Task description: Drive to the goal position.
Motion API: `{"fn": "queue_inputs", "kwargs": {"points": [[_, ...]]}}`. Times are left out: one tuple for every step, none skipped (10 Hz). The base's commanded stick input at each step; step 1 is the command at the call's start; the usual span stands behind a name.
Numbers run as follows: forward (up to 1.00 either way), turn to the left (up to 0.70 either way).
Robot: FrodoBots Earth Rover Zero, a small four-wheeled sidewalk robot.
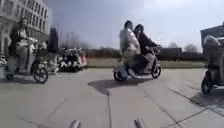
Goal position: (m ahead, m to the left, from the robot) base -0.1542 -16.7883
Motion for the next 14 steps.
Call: {"fn": "queue_inputs", "kwargs": {"points": [[0.00,-0.82],[0.00,-0.82],[0.00,-0.82],[0.00,-0.82],[0.00,-0.82],[0.00,-0.82],[0.00,-0.82],[0.00,-0.82],[0.00,-0.82],[0.00,-0.82],[0.00,-0.82],[0.00,-0.82],[0.00,-0.82],[0.00,-0.82]]}}
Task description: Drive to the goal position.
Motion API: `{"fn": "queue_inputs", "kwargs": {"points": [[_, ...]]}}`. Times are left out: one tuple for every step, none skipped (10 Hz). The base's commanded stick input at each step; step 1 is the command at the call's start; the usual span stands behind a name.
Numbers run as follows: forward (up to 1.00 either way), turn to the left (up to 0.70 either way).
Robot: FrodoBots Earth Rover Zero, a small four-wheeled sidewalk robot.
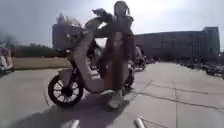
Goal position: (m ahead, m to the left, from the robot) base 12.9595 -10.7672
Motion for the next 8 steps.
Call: {"fn": "queue_inputs", "kwargs": {"points": [[0.00,-0.76],[0.02,-0.66],[0.54,-0.08],[0.77,0.01],[0.85,0.01],[0.85,0.01],[0.85,0.01],[0.85,0.01]]}}
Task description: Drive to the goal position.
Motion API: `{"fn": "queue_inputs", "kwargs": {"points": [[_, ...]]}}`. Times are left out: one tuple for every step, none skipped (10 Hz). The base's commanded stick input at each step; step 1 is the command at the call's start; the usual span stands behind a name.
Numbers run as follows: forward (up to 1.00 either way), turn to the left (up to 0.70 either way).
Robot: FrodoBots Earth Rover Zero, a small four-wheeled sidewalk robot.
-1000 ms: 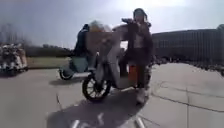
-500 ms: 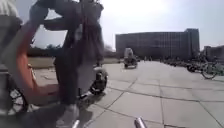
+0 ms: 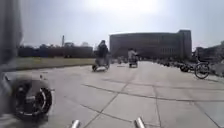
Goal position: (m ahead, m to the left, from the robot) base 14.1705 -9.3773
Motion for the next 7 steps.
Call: {"fn": "queue_inputs", "kwargs": {"points": [[0.85,0.01],[0.85,0.01],[0.85,0.01],[0.85,0.01],[0.85,0.01],[0.85,0.01],[0.85,0.01]]}}
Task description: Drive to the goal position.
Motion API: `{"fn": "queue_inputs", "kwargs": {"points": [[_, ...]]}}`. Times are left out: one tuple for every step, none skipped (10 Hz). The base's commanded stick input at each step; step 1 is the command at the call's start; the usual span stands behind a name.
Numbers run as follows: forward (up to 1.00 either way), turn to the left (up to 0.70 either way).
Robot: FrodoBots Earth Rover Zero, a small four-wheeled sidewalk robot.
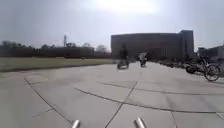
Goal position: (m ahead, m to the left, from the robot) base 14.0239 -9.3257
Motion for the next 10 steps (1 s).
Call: {"fn": "queue_inputs", "kwargs": {"points": [[0.85,0.01],[0.85,0.01],[0.85,0.01],[0.85,0.01],[0.85,-0.03],[0.85,-0.19],[0.85,-0.25],[0.85,-0.31],[0.85,-0.33],[0.85,-0.33]]}}
